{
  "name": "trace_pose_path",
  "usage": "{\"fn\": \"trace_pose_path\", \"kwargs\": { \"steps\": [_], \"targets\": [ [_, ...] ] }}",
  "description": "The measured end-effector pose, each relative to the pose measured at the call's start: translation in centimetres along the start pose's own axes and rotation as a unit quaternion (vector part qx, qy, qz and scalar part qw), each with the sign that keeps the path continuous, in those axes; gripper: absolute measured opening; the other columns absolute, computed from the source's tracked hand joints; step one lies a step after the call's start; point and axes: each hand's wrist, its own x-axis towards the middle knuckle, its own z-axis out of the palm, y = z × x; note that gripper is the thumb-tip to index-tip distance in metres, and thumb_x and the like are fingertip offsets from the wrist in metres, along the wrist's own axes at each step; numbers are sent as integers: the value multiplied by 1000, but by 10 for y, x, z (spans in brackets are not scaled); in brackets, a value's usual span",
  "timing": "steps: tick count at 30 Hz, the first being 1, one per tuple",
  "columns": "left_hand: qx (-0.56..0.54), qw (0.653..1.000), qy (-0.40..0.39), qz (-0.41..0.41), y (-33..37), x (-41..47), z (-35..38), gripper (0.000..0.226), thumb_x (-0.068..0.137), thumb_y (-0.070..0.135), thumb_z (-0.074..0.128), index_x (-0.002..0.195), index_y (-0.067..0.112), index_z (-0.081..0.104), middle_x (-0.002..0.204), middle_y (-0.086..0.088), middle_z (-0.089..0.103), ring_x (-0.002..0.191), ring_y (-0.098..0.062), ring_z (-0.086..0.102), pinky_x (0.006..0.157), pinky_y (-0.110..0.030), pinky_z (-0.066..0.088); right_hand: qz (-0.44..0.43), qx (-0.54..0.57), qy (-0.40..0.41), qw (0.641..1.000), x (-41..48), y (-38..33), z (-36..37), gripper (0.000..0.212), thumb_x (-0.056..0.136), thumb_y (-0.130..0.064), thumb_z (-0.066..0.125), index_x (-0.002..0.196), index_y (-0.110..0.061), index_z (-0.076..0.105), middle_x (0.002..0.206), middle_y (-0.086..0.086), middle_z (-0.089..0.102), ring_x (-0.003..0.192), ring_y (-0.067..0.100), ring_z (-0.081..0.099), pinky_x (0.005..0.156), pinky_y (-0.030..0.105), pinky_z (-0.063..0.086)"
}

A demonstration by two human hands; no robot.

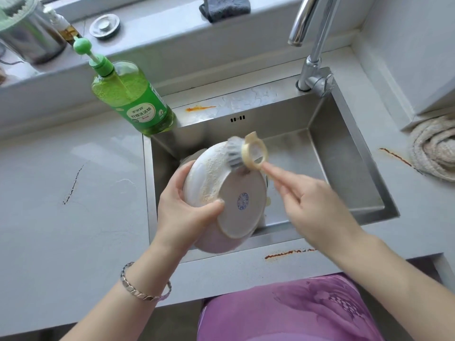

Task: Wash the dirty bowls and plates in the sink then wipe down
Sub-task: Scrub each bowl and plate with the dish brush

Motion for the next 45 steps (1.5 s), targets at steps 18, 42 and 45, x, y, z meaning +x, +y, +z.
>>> {"fn": "trace_pose_path", "kwargs": {
  "steps": [18, 42, 45],
  "targets": [
    [58, 998, 20, 15, -6, -12, -7, 66, 49, 16, 70, 105, 48, 57, 95, 26, 66, 89, 8, 61, 72, -4, 44, 54, 19, -73, 996, 2, -8, 9, 42, 97, -17, 41, 126, -46, 50, 45, -29, 46, 48, -2, 45, 48, 14, 33],
    [-12, 999, 31, -29, -3, -12, -11, 66, 45, 16, 72, 104, 43, 61, 92, 26, 68, 86, 3, 64, 72, -12, 51, 95, 64, -77, 990, 11, 7, -2, 37, 96, -15, 45, 121, -40, 57, 34, -11, 34, 37, 5, 37, 42, 13, 27],
    [-31, 998, 41, -26, -1, -11, -11, 65, 49, 9, 71, 106, 40, 62, 93, 24, 68, 87, 2, 64, 70, -12, 51, 165, 84, -76, 980, 16, 25, 0, 36, 97, -15, 42, 125, -32, 57, 30, -22, 37, 34, 3, 38, 41, 11, 29]
  ]
}}
